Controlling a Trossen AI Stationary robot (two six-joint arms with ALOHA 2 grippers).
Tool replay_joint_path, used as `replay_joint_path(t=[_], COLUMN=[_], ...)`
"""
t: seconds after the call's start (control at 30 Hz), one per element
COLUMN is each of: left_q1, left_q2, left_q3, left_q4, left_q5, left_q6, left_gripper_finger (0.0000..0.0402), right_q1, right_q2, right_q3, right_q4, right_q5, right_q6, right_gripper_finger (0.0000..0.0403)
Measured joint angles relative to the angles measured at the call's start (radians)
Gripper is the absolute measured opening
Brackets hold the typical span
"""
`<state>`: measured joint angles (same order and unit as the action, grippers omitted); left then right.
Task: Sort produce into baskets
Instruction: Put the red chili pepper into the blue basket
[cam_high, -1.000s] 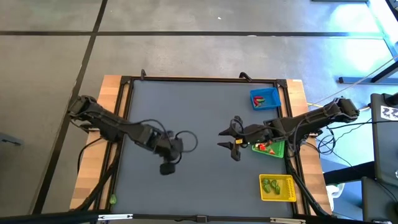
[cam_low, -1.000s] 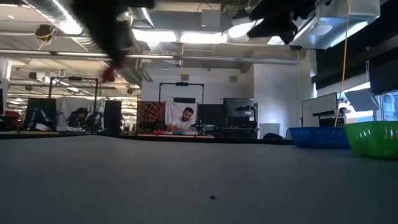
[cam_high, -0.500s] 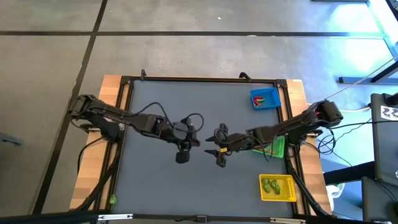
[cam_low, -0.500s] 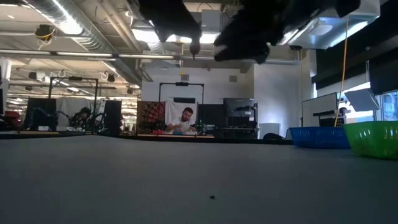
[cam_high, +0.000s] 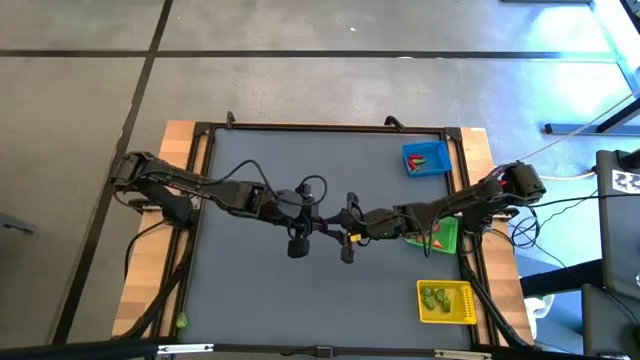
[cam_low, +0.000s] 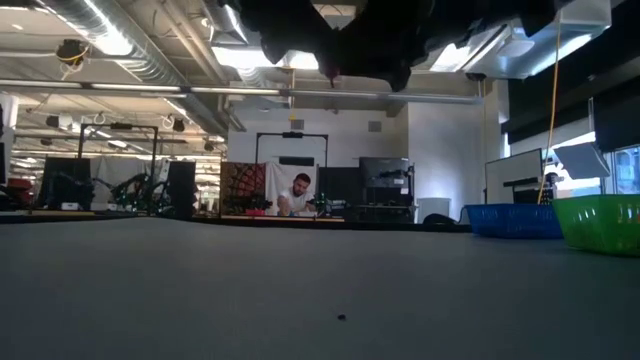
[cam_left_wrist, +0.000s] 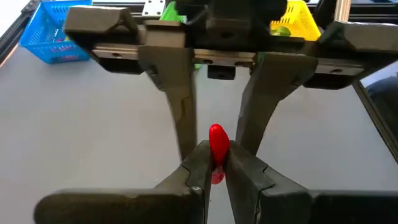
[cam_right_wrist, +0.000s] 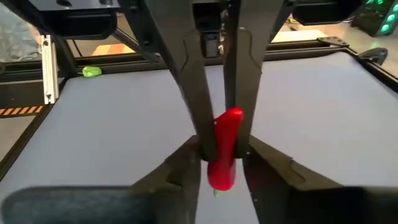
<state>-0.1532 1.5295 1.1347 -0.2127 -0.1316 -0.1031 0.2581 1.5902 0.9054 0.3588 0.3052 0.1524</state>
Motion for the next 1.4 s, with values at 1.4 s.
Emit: replay_joint_path(t=[1.4], left_q1=[0.017], left_q2=[0.015], left_q3=[0.0], left_q4=[-0.123], left_q5=[-0.006], left_q6=[-0.021], left_gripper_finger=[0.0157], right_q1=[-0.353], right_q2=[-0.477], right_q3=[0.0], right_q4=[-1.13], right_q5=[0.173], right_q6=[0.083], right_gripper_finger=[0.0046])
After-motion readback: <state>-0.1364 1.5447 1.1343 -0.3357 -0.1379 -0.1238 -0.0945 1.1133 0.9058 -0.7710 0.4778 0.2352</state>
